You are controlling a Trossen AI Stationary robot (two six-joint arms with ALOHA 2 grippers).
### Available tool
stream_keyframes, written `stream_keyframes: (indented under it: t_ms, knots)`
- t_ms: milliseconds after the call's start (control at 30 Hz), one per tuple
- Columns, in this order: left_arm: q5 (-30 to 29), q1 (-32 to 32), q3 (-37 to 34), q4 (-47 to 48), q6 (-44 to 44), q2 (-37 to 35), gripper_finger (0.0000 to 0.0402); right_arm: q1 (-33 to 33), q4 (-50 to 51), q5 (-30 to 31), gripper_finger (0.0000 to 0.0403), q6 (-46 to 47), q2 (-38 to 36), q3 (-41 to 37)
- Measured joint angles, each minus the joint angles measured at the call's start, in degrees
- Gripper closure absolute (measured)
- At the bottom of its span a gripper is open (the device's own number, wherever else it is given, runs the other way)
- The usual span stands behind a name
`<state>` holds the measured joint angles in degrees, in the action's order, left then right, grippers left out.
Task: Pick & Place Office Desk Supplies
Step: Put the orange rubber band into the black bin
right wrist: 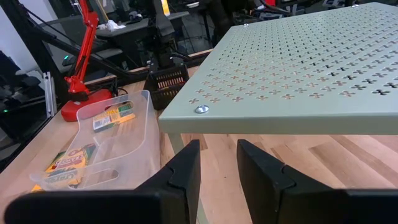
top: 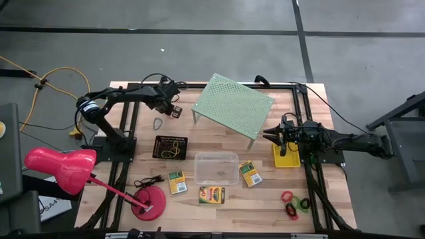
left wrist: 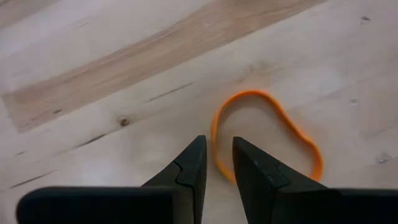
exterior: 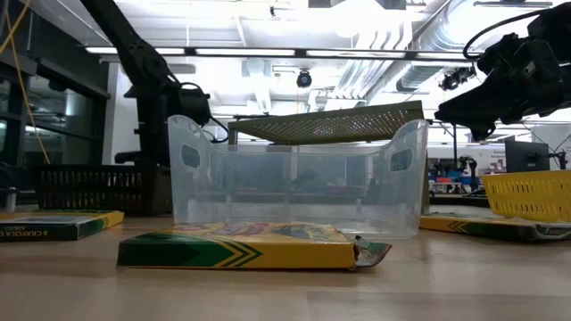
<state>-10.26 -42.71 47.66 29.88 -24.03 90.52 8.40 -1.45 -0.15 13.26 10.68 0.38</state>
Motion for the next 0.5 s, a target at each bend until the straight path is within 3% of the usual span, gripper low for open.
stream_keyframes:
  t_ms: [267, 500]
  knots:
    - [-0.16, 0.01, 0.0, -0.37, 0.76, 0.04, 0.0332, 0.01, -0.01, 0.01, 0.0309, 0.0, -0.01, 0.0]
    - [-1.02, 0.01, 0.0, -0.38, 1.54, 0.04, 0.0375, 0.0, 0.0, 0.01, 0.0309, 0.0, 0.0, 0.0]
